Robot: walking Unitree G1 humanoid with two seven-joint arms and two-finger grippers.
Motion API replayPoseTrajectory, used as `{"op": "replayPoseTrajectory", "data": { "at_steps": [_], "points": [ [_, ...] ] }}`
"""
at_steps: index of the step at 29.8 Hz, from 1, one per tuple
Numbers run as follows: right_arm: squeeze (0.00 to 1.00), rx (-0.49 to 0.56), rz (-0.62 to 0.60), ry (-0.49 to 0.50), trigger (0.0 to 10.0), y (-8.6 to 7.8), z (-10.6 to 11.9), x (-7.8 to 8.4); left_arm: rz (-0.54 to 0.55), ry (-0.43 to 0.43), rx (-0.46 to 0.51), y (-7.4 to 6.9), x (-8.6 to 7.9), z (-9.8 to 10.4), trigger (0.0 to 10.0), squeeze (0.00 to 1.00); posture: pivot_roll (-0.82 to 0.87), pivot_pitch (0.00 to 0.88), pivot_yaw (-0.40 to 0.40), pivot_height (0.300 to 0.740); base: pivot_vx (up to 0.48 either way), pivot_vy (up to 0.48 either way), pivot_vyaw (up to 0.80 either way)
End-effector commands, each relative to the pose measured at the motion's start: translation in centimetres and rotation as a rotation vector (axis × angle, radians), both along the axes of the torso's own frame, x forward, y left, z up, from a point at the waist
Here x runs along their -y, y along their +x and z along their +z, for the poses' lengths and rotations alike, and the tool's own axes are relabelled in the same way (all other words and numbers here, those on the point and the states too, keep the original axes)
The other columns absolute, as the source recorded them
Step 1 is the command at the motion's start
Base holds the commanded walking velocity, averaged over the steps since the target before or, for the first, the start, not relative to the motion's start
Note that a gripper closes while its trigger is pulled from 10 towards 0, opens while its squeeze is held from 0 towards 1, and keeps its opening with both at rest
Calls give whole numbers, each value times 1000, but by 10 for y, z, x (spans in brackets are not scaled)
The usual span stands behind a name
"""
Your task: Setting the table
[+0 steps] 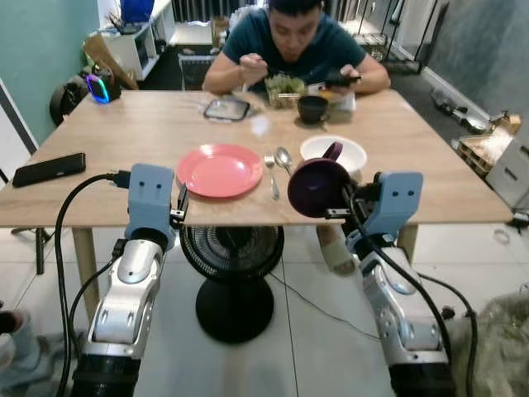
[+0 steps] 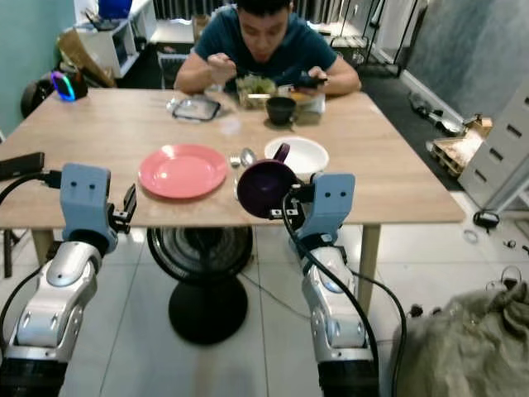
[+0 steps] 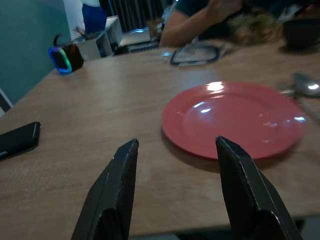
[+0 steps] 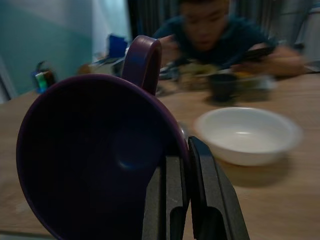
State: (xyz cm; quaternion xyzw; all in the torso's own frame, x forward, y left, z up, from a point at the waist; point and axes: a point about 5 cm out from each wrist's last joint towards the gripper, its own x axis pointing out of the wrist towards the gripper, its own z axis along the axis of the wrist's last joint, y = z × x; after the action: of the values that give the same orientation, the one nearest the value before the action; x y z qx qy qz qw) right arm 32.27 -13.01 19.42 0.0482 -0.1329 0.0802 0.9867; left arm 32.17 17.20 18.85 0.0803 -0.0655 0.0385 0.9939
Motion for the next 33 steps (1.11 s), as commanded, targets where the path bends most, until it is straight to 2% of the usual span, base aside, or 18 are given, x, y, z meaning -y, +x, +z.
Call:
{"op": "replayPoseTrajectory", "data": {
  "at_steps": [1,9,26,29,33],
  "points": [
    [0,-12,-6,3,10000,1,-2,2,6,0,-11,0,0,-3,10000,0,-30,0,71,740,480,0,0],
    [0,-18,-8,11,10000,2,-2,3,4,0,-9,0,0,-2,10000,0,-30,0,73,740,480,0,-759],
    [0,-5,9,-7,10000,4,1,2,-9,18,6,1,1,0,10000,0,-29,0,82,740,469,0,0],
    [0,-1,59,-16,10000,3,4,-2,-49,59,25,-1,7,2,10000,0,-29,0,82,740,82,0,0],
    [0,-1,109,-13,10000,2,6,-6,-90,71,34,-4,12,2,10000,0,-29,0,84,740,0,0,0]
  ]
}}
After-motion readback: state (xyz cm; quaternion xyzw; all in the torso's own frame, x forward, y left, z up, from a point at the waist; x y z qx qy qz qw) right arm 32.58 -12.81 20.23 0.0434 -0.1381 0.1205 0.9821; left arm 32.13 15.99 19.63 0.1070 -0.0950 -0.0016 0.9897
